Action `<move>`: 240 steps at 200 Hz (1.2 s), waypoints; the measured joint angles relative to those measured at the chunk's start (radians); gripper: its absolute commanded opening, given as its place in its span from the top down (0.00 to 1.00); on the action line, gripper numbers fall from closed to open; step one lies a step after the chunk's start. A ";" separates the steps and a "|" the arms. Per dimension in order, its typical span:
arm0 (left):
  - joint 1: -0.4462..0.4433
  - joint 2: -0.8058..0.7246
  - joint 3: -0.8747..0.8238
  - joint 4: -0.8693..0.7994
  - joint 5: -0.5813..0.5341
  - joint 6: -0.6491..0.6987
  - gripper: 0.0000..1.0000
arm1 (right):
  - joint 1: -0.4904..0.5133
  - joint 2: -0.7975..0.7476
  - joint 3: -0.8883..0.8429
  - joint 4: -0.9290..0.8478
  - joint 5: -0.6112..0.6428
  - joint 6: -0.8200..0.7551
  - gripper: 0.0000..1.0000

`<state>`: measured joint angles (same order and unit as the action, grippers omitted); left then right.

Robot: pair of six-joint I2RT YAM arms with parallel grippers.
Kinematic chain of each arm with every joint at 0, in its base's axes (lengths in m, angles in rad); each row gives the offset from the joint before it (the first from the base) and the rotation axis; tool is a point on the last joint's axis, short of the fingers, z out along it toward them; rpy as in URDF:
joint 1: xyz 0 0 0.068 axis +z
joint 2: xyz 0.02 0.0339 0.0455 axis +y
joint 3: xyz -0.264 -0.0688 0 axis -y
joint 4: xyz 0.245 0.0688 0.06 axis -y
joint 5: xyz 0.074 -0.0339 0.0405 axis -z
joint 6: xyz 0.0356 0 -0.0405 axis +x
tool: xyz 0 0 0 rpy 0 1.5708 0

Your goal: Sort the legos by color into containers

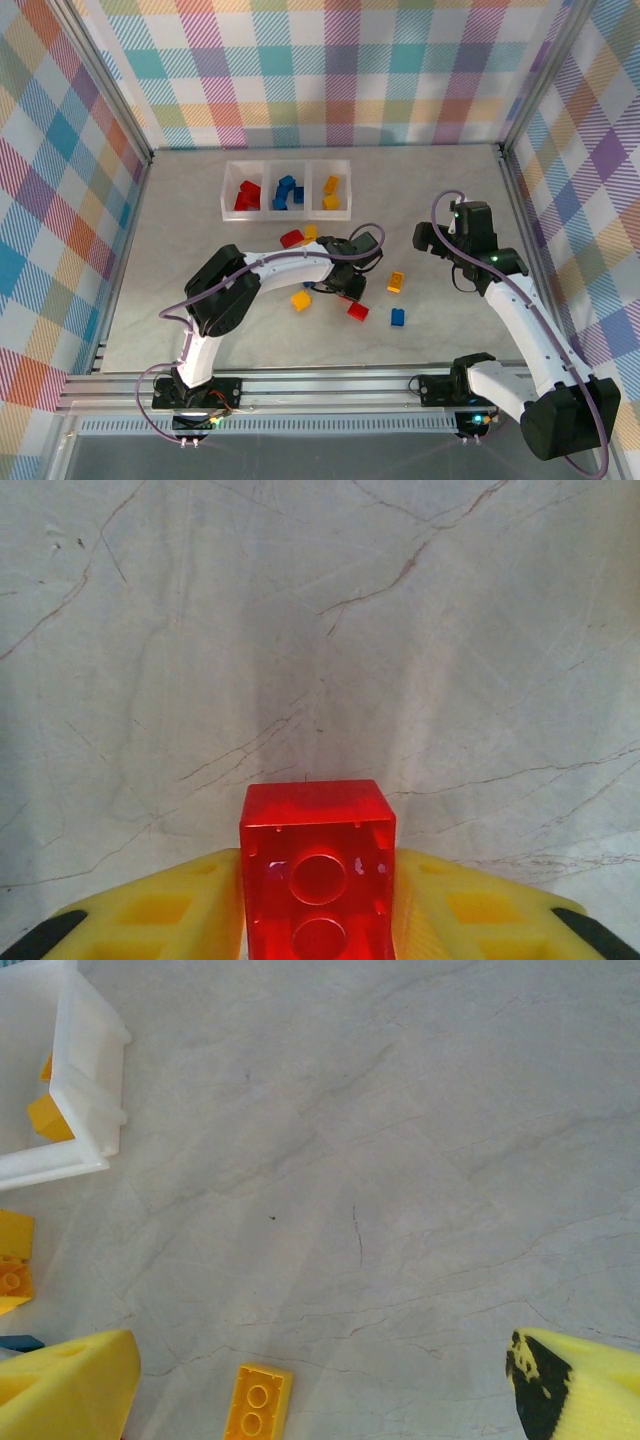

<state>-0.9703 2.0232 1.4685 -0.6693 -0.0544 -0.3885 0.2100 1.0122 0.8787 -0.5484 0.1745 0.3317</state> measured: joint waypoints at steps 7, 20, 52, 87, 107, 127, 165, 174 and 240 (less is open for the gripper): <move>0.000 0.000 0.002 -0.005 -0.004 0.000 0.63 | 0.000 -0.001 0.000 0.000 0.000 0.000 0.06; 0.000 0.000 0.003 -0.008 -0.014 0.000 0.64 | 0.000 -0.004 0.000 0.000 0.000 -0.001 0.06; 0.010 -0.001 0.003 -0.010 -0.026 0.001 0.67 | -0.001 -0.022 0.000 -0.004 0.000 -0.003 0.06; 0.048 -0.019 0.003 -0.026 -0.047 0.013 0.70 | -0.001 -0.055 0.000 -0.015 -0.008 -0.004 0.06; 0.101 -0.055 0.013 -0.058 -0.079 0.036 0.70 | -0.002 -0.059 0.000 -0.015 -0.014 -0.005 0.06; 0.161 -0.101 0.037 -0.085 -0.114 0.063 0.70 | -0.002 -0.059 0.000 -0.018 -0.020 -0.007 0.06; 0.301 -0.176 0.101 -0.090 -0.149 0.124 0.71 | -0.002 -0.060 0.000 -0.024 -0.030 -0.011 0.07; 0.339 -0.180 0.114 -0.084 -0.157 0.139 0.71 | -0.002 -0.061 0.000 -0.029 -0.030 -0.011 0.07; 0.616 -0.065 0.287 -0.026 -0.173 0.218 0.71 | -0.002 -0.138 0.000 -0.079 -0.029 -0.034 0.06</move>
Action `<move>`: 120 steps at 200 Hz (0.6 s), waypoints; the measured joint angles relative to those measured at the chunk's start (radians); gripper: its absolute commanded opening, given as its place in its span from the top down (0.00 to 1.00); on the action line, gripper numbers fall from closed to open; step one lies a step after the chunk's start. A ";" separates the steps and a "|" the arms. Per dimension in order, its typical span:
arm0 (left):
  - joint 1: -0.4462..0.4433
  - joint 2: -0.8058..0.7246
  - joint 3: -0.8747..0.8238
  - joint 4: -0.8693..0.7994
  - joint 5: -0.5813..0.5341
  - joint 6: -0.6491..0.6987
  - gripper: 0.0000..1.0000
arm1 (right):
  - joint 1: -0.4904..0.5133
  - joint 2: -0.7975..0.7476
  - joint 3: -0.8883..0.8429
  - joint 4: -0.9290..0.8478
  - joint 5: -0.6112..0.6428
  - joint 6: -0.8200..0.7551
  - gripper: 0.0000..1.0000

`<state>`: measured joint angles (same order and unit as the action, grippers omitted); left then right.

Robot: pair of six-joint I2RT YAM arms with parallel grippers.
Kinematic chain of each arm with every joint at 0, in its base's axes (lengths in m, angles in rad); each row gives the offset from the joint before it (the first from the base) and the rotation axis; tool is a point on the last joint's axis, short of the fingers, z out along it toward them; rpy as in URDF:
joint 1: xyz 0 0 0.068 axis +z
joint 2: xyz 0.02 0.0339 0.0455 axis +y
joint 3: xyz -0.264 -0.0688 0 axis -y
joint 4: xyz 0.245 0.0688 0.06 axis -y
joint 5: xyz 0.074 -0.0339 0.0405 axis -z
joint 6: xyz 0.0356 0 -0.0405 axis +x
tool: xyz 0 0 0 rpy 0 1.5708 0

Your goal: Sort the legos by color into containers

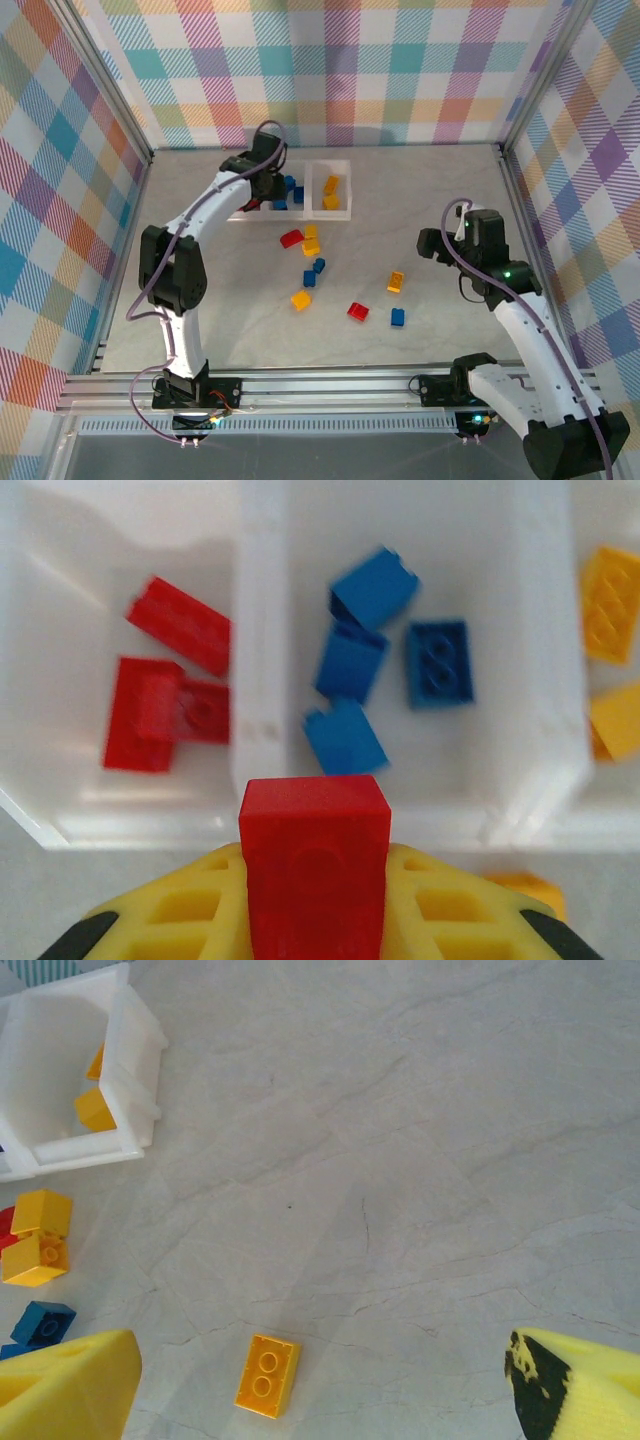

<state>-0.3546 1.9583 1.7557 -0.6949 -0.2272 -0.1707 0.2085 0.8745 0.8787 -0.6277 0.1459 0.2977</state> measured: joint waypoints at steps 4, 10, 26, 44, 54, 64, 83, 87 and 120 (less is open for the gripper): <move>0.011 0.009 0.004 0.011 0.000 0.005 0.71 | 0.000 -0.003 0.000 -0.002 0.000 0.000 0.06; 0.028 0.020 0.010 0.024 -0.001 0.008 0.71 | 0.000 -0.009 0.000 -0.003 0.000 0.000 0.06; 0.067 0.055 0.039 0.045 -0.002 0.012 0.71 | 0.000 -0.014 0.000 -0.010 -0.001 -0.001 0.06; 0.101 0.101 0.079 0.068 -0.002 0.012 0.71 | 0.000 -0.015 0.000 -0.024 -0.005 -0.006 0.06; 0.116 0.127 0.103 0.073 -0.001 0.011 0.71 | 0.000 -0.017 0.000 -0.030 -0.010 -0.008 0.06; 0.127 0.152 0.128 0.074 0.000 0.011 0.71 | 0.000 -0.021 0.000 -0.033 -0.016 -0.011 0.06; 0.142 0.190 0.163 0.074 0.000 0.010 0.70 | 0.000 -0.023 0.000 -0.034 -0.021 -0.016 0.06; 0.142 0.195 0.170 0.074 0.000 0.007 0.70 | 0.000 -0.023 0.000 -0.034 -0.024 -0.018 0.06; 0.151 0.240 0.223 0.071 0.002 0.004 0.65 | 0.000 -0.023 0.000 -0.039 -0.027 -0.023 0.06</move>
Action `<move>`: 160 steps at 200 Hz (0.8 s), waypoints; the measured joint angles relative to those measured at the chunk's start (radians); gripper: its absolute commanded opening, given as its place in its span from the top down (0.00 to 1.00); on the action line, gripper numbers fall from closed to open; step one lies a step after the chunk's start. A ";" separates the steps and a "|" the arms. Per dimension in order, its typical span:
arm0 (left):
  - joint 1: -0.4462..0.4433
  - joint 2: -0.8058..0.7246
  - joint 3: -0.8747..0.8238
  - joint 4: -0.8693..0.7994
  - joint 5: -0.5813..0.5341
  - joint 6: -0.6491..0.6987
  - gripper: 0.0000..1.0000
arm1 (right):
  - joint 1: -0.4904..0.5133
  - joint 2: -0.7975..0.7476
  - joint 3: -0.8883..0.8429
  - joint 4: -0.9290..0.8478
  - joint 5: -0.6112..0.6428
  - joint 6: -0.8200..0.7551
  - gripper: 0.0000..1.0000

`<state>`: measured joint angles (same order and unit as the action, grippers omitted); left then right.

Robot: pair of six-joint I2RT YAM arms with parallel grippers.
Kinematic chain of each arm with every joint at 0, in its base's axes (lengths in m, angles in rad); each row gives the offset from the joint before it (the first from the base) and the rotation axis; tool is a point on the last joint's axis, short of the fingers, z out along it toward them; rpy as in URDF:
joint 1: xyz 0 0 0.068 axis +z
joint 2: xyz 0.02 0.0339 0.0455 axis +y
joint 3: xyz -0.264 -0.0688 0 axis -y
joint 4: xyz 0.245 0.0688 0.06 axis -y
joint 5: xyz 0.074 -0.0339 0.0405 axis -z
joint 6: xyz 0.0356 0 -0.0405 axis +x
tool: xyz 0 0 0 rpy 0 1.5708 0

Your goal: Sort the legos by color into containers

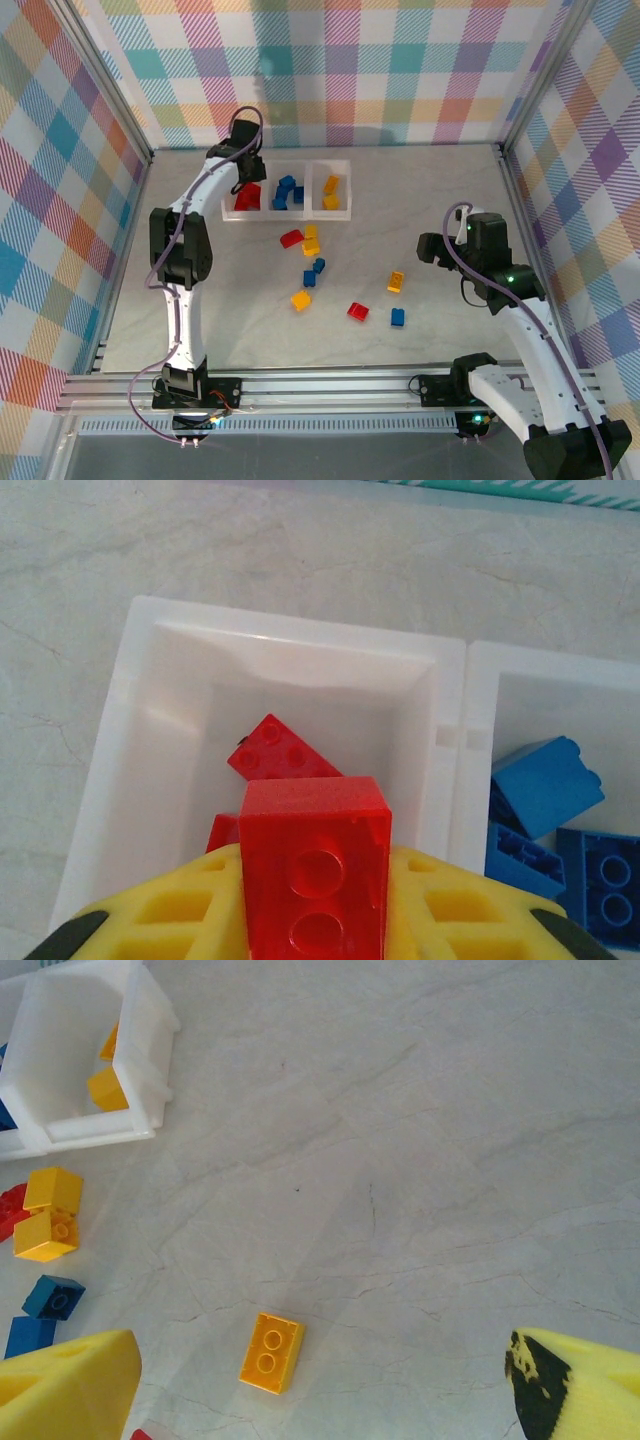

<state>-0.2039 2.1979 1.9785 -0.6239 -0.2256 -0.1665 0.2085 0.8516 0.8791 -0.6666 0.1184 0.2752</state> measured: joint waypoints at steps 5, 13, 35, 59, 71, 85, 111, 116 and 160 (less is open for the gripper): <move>0.000 0.003 0.003 0.000 0.000 0.000 0.62 | 0.000 0.000 0.000 -0.001 0.000 0.000 0.06; 0.000 0.004 0.005 0.000 0.000 -0.003 0.58 | 0.000 0.000 0.000 -0.001 0.000 0.000 0.06; 0.002 0.004 0.016 -0.002 -0.001 -0.007 0.46 | 0.000 0.005 0.001 -0.002 0.000 -0.003 0.06; 0.003 0.004 0.027 -0.001 0.000 -0.007 0.42 | 0.000 0.016 0.004 -0.002 0.000 -0.003 0.06; 0.004 0.004 0.027 -0.002 0.000 -0.009 0.42 | 0.000 0.019 0.005 -0.002 0.000 -0.003 0.06; 0.003 0.000 0.016 0.000 0.009 -0.018 0.42 | 0.000 0.023 0.005 -0.002 0.000 -0.003 0.06; 0.003 -0.068 -0.110 0.019 0.055 -0.062 0.42 | 0.000 0.051 0.005 -0.001 -0.008 0.005 0.07; 0.003 -0.088 -0.142 0.022 0.065 -0.076 0.42 | 0.000 0.062 0.005 0.000 -0.014 0.009 0.08; -0.060 -0.302 -0.444 0.069 0.082 -0.177 0.41 | 0.000 0.182 -0.070 0.057 -0.062 0.063 0.08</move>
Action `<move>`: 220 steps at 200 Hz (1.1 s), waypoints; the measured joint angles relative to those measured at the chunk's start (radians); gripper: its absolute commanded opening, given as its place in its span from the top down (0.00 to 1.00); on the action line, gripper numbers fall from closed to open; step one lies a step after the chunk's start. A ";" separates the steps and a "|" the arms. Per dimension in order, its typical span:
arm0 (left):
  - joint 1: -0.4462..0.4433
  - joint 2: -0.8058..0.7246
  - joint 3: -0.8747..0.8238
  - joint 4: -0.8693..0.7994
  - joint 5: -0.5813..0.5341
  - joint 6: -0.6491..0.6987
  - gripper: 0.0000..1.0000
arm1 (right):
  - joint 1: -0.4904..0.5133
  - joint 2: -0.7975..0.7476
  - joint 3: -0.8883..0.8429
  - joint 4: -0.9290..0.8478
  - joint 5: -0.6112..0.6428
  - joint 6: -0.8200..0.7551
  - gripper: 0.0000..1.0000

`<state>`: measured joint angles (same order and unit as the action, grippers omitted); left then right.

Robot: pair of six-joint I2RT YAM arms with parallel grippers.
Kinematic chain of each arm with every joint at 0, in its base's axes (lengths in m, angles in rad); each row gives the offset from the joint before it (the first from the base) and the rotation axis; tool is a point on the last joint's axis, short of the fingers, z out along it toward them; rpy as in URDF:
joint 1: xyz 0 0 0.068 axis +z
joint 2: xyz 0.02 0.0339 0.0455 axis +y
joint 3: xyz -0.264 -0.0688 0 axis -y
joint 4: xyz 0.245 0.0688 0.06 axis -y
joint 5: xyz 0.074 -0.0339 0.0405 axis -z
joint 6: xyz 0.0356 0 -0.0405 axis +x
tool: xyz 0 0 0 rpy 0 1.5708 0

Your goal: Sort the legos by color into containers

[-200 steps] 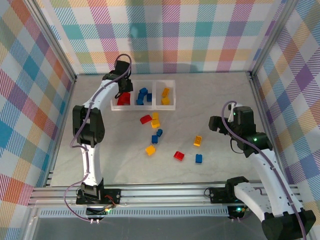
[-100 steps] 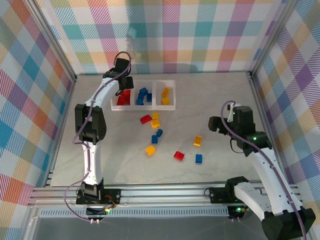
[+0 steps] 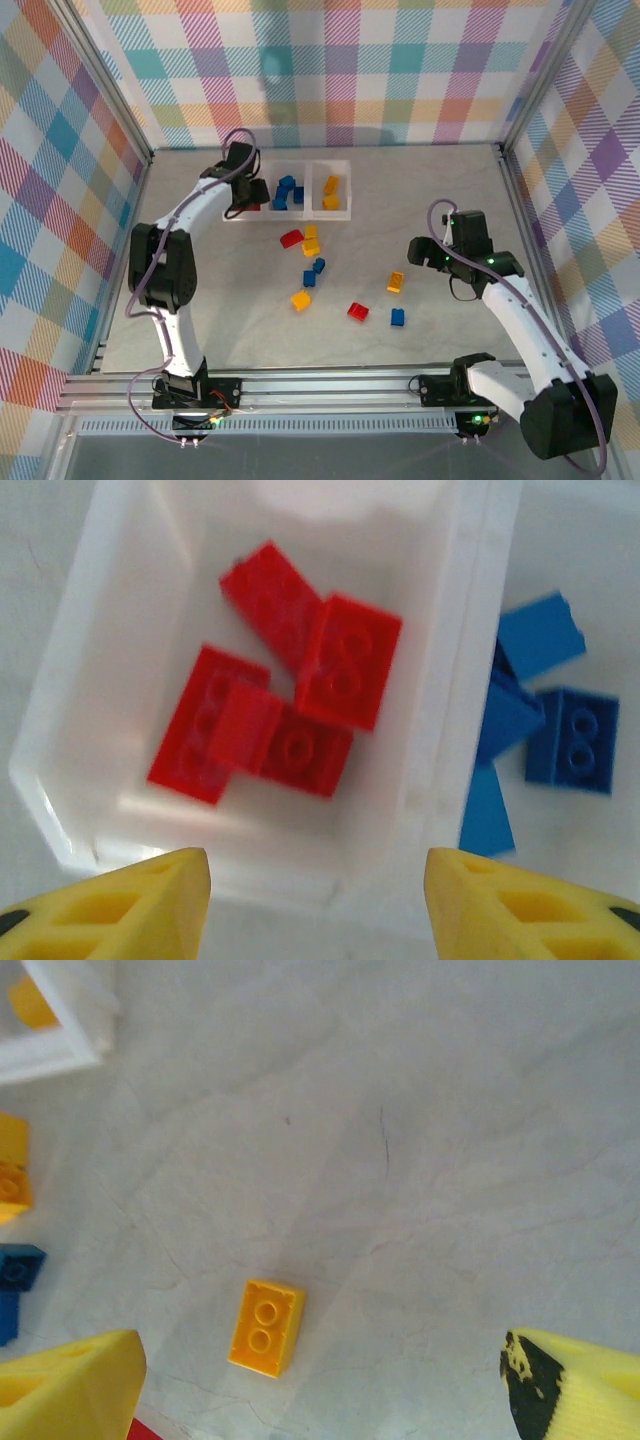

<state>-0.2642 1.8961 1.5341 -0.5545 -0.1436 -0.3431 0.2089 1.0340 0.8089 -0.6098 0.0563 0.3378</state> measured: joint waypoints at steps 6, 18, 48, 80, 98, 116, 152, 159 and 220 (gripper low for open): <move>-0.018 -0.026 -0.033 0.003 -0.005 -0.011 0.41 | 0.002 0.014 -0.013 0.003 -0.004 0.008 0.08; -0.055 -0.075 -0.092 0.015 -0.007 -0.033 0.41 | 0.010 0.041 -0.030 0.007 -0.005 0.029 0.08; -0.145 -0.170 -0.218 0.040 -0.022 -0.081 0.41 | 0.070 0.114 -0.041 0.036 0.011 0.079 0.15; -0.234 -0.198 -0.260 0.036 -0.044 -0.107 0.42 | 0.139 0.215 -0.040 0.067 0.028 0.122 0.19; -0.280 -0.200 -0.263 0.035 -0.061 -0.116 0.42 | 0.171 0.265 -0.039 0.074 0.047 0.140 0.24; -0.320 -0.221 -0.291 0.039 -0.057 -0.134 0.42 | 0.197 0.311 -0.028 0.076 0.067 0.158 0.26; -0.368 -0.251 -0.344 0.038 -0.049 -0.166 0.42 | 0.233 0.375 -0.019 0.095 0.087 0.180 0.29; -0.373 -0.251 -0.349 0.038 -0.049 -0.167 0.42 | 0.240 0.391 -0.015 0.097 0.090 0.183 0.30; -0.406 -0.251 -0.352 0.034 -0.053 -0.174 0.42 | 0.281 0.480 0.027 0.104 0.124 0.203 0.44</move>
<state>-0.6704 1.6451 1.1824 -0.5209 -0.1967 -0.5167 0.4896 1.5139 0.8364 -0.5060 0.1806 0.5407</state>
